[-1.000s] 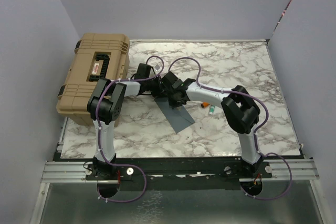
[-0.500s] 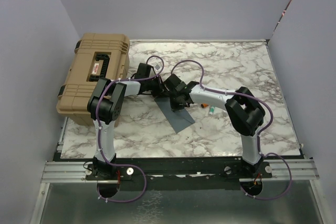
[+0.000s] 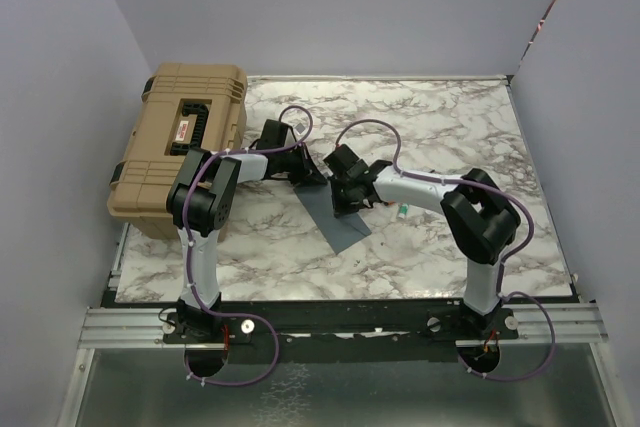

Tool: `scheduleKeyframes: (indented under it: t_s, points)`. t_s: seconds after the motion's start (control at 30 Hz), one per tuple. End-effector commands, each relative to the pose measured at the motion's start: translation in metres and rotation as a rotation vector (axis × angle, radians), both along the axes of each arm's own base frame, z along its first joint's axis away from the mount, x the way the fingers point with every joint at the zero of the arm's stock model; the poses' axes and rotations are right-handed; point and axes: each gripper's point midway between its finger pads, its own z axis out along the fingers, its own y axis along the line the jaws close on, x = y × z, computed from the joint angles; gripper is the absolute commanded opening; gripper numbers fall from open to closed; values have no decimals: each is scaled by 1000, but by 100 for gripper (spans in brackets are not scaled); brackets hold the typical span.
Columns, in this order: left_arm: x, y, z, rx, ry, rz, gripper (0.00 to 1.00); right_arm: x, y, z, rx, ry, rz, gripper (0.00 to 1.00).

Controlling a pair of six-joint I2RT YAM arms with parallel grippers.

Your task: Place the letter into the envelope and seal it

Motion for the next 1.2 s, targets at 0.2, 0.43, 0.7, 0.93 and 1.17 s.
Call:
scheduleKeyframes:
  t_s: [0.2,0.43,0.7,0.93,1.17]
  points:
    - [-16,24,-55,161,106,29,0,-24,-45,-9,-65,99,-45,1]
    - [-8,14,-24,97,52,-3,0,2,-28,51,38,-53,-28,2]
    - [15,-5,51,3,-102,-25,0,42,-1,38,13,-108,32,16]
    - [9,-15,25,24,-40,-27,0,69,5,23,-57,-202,122,18]
    - [3,-8,-9,82,21,1,0,51,5,0,-68,-166,237,14]
